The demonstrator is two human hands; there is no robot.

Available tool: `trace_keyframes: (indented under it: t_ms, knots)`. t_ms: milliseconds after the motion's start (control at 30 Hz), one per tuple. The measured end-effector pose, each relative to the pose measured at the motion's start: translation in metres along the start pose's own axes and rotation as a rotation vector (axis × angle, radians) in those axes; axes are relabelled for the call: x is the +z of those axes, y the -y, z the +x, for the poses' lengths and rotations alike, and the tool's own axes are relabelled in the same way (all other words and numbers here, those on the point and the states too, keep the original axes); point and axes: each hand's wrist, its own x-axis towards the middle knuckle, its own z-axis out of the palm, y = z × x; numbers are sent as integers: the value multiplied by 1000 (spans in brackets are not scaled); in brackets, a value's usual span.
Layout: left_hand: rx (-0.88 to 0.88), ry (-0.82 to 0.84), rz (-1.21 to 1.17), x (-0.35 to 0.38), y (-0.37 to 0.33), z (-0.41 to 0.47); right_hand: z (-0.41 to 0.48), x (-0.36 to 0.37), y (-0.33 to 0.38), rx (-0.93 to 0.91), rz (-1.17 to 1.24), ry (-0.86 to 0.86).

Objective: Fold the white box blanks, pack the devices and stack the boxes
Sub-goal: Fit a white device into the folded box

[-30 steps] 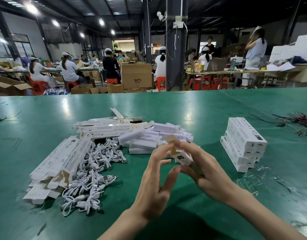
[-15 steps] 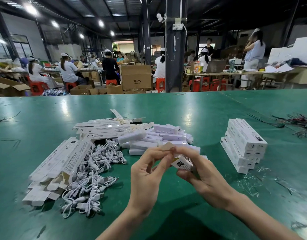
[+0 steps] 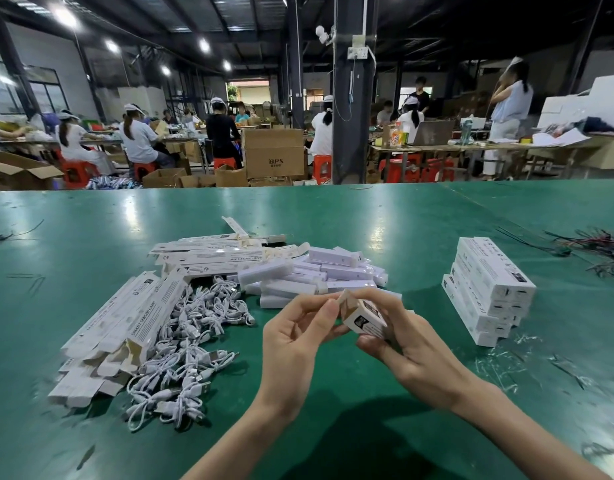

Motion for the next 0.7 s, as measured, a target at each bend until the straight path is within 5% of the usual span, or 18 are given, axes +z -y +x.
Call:
trace_keyframes:
  t_ms: [500, 700]
  knots:
    - [-24, 13, 19, -3, 2, 3, 0, 1, 4, -23, -78, -2]
    - [255, 55, 330, -9, 9, 0, -1, -1, 3, 29, -84, 19]
